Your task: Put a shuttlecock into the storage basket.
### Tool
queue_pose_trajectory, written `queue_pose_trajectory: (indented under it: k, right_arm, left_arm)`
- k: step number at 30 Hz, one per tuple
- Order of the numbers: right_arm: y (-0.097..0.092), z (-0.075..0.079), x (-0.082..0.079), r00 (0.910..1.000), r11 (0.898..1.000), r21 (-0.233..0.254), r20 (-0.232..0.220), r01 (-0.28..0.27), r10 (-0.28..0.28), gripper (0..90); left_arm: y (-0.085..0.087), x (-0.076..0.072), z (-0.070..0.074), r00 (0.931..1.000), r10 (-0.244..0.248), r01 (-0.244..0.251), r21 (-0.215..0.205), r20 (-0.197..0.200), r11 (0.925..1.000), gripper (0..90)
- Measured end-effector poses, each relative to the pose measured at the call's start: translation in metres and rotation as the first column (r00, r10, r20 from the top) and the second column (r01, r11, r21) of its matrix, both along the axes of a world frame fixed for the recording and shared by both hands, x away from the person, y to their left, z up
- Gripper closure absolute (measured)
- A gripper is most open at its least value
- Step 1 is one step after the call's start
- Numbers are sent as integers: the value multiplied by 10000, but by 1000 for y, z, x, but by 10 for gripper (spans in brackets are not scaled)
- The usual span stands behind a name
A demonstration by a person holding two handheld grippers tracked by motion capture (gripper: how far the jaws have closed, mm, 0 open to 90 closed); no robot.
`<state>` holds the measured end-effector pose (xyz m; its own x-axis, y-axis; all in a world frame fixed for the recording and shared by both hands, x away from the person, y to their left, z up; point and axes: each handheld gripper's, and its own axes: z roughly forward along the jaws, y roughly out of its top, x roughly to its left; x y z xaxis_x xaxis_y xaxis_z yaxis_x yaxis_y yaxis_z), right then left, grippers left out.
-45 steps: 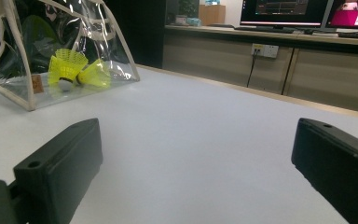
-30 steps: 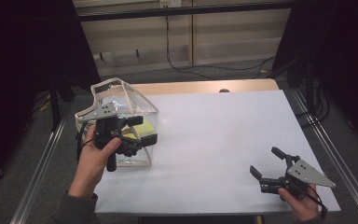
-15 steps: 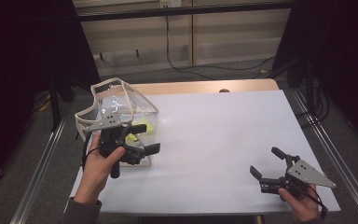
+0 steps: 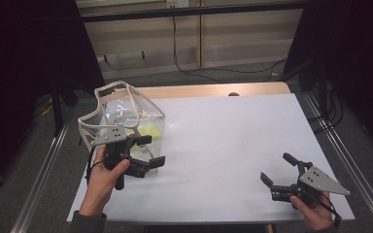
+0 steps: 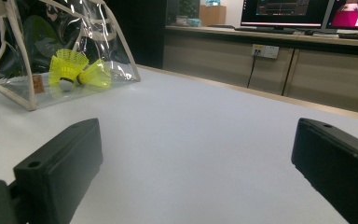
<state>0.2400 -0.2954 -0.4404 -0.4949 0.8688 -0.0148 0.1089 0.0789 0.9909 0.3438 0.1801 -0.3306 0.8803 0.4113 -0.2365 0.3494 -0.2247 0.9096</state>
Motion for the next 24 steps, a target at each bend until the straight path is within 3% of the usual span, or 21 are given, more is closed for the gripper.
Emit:
queue_pose_trajectory:
  k: [19,24]
  right_arm:
    - [0,0,0,10000,10000,-33,19,9,-9,16]
    - [0,0,0,10000,10000,-55,0,-11,11,17]
  left_arm:
    - [9,-3,-19,10000,64,-64,-159,-36,9999,55]
    - [10,-4,-25,10000,66,-65,110,-41,9999,52]
